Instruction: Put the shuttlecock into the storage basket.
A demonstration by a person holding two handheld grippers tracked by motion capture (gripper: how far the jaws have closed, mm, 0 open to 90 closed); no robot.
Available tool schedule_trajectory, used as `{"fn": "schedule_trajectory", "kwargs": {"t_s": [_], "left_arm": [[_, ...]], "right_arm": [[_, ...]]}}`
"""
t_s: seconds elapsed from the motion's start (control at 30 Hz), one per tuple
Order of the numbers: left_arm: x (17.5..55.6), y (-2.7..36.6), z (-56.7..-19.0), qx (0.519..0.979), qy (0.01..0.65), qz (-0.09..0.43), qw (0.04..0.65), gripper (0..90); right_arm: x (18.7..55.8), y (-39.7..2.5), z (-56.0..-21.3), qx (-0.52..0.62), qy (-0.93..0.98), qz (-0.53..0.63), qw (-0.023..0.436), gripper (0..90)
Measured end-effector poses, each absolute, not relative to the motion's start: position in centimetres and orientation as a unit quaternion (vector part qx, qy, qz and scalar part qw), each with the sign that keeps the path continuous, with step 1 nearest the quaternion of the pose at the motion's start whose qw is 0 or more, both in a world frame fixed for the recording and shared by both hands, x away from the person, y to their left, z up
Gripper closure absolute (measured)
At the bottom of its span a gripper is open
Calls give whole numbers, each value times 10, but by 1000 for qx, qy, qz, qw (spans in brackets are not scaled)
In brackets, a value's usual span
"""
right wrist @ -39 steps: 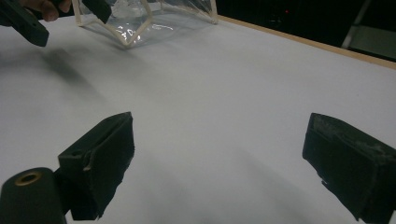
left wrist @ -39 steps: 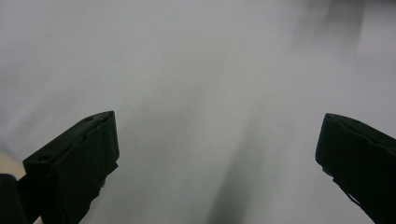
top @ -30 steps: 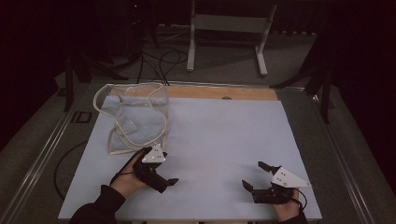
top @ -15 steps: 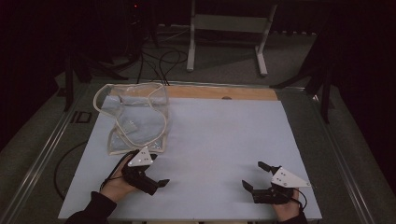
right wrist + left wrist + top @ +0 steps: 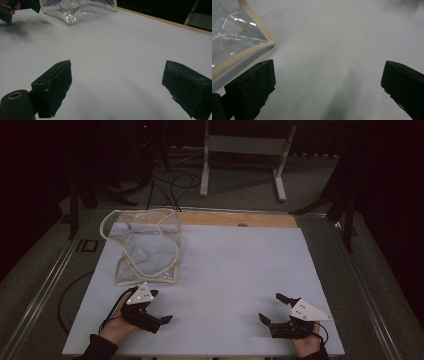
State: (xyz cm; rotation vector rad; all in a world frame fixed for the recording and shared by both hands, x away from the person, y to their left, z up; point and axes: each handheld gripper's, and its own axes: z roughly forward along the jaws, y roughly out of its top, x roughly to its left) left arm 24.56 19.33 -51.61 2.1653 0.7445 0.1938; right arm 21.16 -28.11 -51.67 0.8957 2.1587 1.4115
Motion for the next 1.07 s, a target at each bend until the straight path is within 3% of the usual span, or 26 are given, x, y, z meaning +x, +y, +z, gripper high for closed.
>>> {"fn": "schedule_trajectory", "kwargs": {"t_s": [1.07], "left_arm": [[234, 206, -527, 836, 325, 126, 423, 0]], "right_arm": [[212, -280, -518, 320, 777, 503, 203, 90]]}}
